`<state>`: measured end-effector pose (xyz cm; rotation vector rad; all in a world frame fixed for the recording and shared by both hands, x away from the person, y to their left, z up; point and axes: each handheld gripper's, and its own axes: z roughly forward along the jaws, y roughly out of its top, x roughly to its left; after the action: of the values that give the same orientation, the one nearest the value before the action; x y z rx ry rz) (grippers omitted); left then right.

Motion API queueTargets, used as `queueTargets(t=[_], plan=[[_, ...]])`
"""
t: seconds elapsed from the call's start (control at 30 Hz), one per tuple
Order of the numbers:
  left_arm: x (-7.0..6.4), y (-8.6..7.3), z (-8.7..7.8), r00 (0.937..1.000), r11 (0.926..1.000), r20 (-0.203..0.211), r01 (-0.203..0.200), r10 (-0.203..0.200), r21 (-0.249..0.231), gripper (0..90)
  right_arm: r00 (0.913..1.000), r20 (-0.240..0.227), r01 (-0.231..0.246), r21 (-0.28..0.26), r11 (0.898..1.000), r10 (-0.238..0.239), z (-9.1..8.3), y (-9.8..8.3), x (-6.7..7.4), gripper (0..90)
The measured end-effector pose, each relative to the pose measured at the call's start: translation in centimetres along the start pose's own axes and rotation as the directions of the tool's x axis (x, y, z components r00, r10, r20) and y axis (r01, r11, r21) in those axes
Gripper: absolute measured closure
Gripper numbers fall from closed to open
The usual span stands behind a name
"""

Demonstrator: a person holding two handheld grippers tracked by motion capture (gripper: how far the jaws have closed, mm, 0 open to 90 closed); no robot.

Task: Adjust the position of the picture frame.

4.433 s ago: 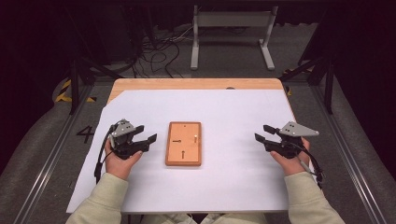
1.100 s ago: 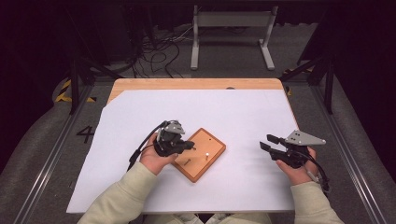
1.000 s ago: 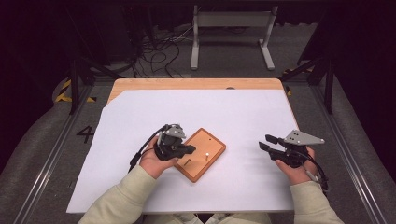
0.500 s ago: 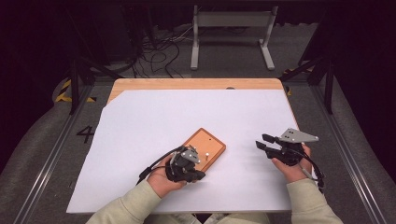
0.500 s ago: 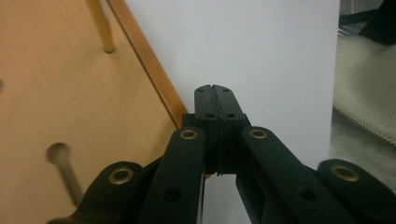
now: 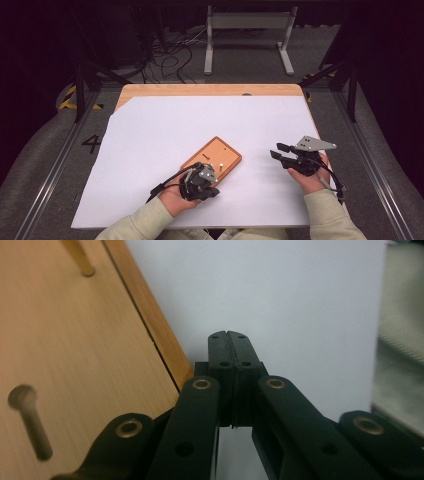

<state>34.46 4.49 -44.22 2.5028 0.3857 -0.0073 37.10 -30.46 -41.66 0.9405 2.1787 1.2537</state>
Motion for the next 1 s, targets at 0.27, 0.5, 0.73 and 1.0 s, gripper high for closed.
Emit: queueTargets(t=[0.27,0.5,0.73,1.0], plan=[[3.2,-1.7,-1.4,0.9896,0.9935,-0.091,0.109,-0.112,-0.033,90.0,1.0000,-0.004,0.001,-0.001,1.000,-0.001,0.1,0.1,0.0,59.9],[4.9,-2.7,-2.3,0.9735,0.9850,-0.152,0.165,-0.171,-0.053,90.0,0.9999,-0.011,0.003,0.003,1.000,-0.003,0.1,0.0,0.1,60.1],[6.6,-3.7,-3.0,0.9501,0.9715,-0.212,0.210,-0.229,-0.109,90.0,0.9996,-0.026,0.004,0.010,1.000,-0.003,0.3,0.1,0.3,61.5],[7.2,-4.0,-3.0,0.9335,0.9630,-0.251,0.225,-0.256,-0.149,90.0,0.9993,-0.037,0.007,0.017,1.000,-0.007,0.5,0.0,0.5,61.7]])
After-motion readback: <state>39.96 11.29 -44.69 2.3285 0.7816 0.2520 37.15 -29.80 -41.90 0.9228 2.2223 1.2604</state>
